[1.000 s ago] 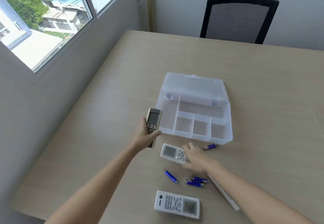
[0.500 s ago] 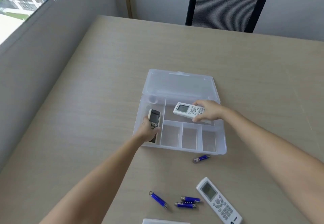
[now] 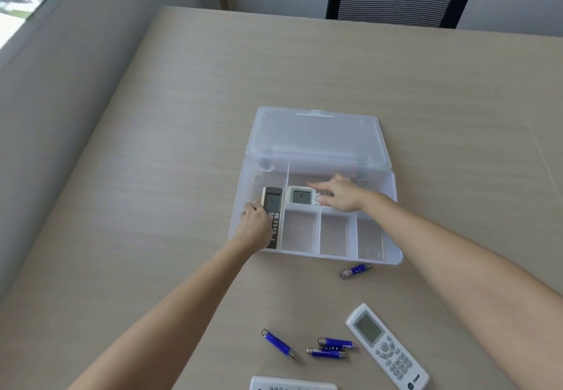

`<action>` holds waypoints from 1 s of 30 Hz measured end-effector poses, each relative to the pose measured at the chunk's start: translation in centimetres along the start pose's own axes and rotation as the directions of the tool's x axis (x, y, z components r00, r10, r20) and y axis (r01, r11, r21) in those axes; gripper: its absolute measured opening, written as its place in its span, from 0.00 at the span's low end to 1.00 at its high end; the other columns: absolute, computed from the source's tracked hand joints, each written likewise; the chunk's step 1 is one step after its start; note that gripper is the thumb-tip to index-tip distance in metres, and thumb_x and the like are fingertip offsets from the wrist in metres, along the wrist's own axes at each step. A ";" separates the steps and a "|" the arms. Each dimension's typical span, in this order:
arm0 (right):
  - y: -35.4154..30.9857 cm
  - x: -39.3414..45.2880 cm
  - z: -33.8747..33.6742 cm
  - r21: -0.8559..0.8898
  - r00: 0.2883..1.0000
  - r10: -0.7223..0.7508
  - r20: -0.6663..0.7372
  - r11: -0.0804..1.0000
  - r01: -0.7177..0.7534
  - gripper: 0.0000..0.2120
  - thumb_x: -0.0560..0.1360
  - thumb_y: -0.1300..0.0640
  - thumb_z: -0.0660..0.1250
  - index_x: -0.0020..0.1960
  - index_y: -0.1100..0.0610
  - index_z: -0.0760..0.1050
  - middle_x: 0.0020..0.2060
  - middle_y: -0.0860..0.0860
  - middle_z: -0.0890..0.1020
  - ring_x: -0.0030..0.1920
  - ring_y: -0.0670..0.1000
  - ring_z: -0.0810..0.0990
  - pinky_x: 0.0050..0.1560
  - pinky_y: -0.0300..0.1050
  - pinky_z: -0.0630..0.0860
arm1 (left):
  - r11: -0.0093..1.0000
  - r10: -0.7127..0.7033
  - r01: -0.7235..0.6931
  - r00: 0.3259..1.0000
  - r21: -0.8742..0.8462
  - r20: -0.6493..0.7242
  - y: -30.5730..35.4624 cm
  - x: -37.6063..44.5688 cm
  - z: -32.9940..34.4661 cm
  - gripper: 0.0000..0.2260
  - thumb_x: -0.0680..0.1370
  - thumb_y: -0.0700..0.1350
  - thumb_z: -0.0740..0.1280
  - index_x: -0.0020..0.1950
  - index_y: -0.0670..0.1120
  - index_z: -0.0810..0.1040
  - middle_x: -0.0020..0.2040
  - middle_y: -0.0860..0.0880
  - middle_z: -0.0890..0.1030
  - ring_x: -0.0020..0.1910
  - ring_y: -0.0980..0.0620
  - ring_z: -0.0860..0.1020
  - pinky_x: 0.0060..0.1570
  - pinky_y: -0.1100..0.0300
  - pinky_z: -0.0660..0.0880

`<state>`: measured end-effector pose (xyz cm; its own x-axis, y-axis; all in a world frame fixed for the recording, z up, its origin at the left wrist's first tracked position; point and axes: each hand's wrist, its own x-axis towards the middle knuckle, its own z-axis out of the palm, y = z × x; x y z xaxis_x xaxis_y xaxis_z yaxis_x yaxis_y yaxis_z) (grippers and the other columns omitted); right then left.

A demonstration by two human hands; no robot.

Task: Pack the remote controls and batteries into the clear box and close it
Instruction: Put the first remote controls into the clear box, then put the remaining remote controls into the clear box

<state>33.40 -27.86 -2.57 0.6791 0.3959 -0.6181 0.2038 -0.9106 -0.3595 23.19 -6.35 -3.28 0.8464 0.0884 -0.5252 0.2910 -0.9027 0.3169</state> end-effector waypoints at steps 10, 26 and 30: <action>-3.5 -17.5 2.8 0.228 0.852 -0.029 -0.523 0.958 0.172 0.18 0.78 0.60 0.60 0.67 0.58 0.72 0.59 0.59 0.77 0.58 0.57 0.77 0.61 0.43 0.68 | 0.909 0.407 -0.416 0.862 0.038 -0.303 0.1 -13.3 -0.4 0.22 0.79 0.44 0.61 0.72 0.40 0.63 0.63 0.39 0.70 0.60 0.39 0.70 0.58 0.46 0.73; 2.8 -26.0 20.3 0.022 0.934 0.325 -0.151 0.945 -0.326 0.31 0.65 0.48 0.72 0.63 0.56 0.65 0.59 0.56 0.70 0.61 0.59 0.71 0.58 0.48 0.71 | 0.613 0.507 -0.634 0.774 0.473 0.380 -3.4 -23.1 12.3 0.33 0.72 0.58 0.69 0.68 0.42 0.63 0.69 0.41 0.67 0.66 0.42 0.68 0.62 0.49 0.70; 3.6 -25.7 18.8 0.171 0.938 0.340 -0.071 0.930 -0.324 0.27 0.60 0.48 0.72 0.53 0.57 0.67 0.52 0.55 0.71 0.54 0.56 0.75 0.50 0.47 0.73 | 0.701 0.432 -0.586 0.802 0.406 0.413 -3.3 -23.1 12.3 0.34 0.69 0.53 0.72 0.68 0.39 0.63 0.70 0.39 0.64 0.58 0.37 0.75 0.52 0.48 0.76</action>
<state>3.41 -39.07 -1.14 0.7562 0.0531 -0.6521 -0.1516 -0.9553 -0.2536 -2.81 -10.65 -1.92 0.6203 -0.4924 -0.6106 -0.4730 -0.8558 0.2096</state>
